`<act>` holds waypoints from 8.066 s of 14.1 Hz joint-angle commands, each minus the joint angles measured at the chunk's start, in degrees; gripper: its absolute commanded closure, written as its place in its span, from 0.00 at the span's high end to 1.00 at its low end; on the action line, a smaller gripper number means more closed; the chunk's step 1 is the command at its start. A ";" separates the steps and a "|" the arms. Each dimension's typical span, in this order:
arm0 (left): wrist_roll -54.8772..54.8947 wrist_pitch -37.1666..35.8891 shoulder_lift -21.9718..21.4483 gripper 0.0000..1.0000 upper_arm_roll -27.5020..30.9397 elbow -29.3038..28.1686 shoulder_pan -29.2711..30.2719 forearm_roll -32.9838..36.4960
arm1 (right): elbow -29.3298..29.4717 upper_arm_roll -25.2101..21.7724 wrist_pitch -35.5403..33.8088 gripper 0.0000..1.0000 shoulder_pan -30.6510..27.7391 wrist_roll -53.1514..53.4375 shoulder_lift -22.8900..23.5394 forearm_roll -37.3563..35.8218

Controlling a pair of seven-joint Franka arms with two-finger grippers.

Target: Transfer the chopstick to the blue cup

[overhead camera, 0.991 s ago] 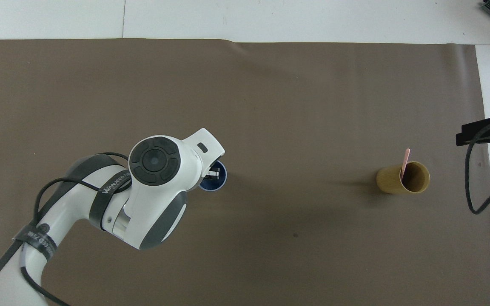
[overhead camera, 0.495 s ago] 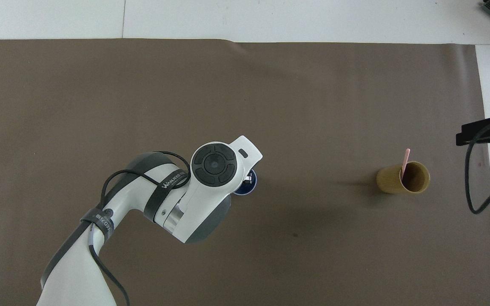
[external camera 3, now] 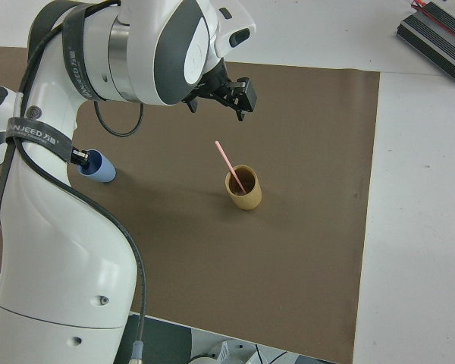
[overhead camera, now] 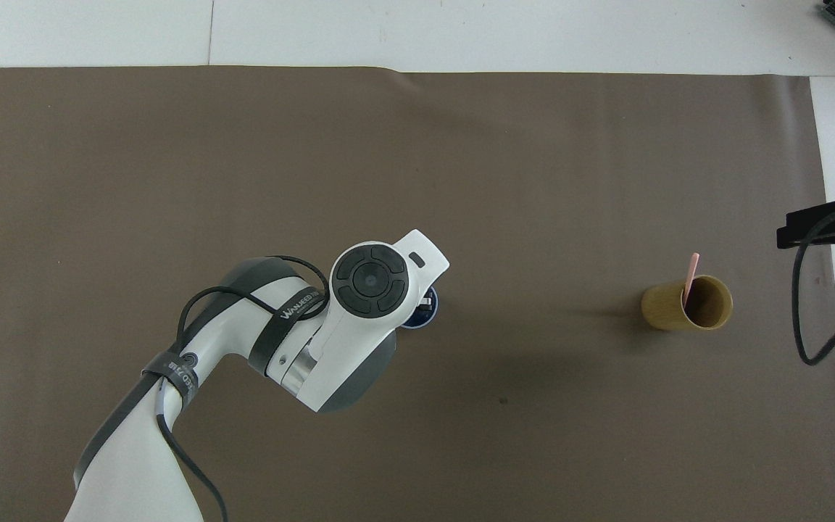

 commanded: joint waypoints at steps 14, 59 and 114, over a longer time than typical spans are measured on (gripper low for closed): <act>34.96 -15.23 -14.22 1.00 1.04 -0.66 29.64 0.89 | -1.41 0.07 0.09 1.00 -0.45 -1.02 -1.17 1.51; 43.78 -41.43 -20.47 1.00 1.30 16.82 37.31 -4.03 | -10.83 0.42 10.11 0.00 0.09 -6.47 -4.24 -5.19; 43.52 -41.34 -20.47 1.00 1.39 16.73 37.48 -3.94 | -21.02 4.12 21.92 1.00 15.57 29.00 -8.98 2.12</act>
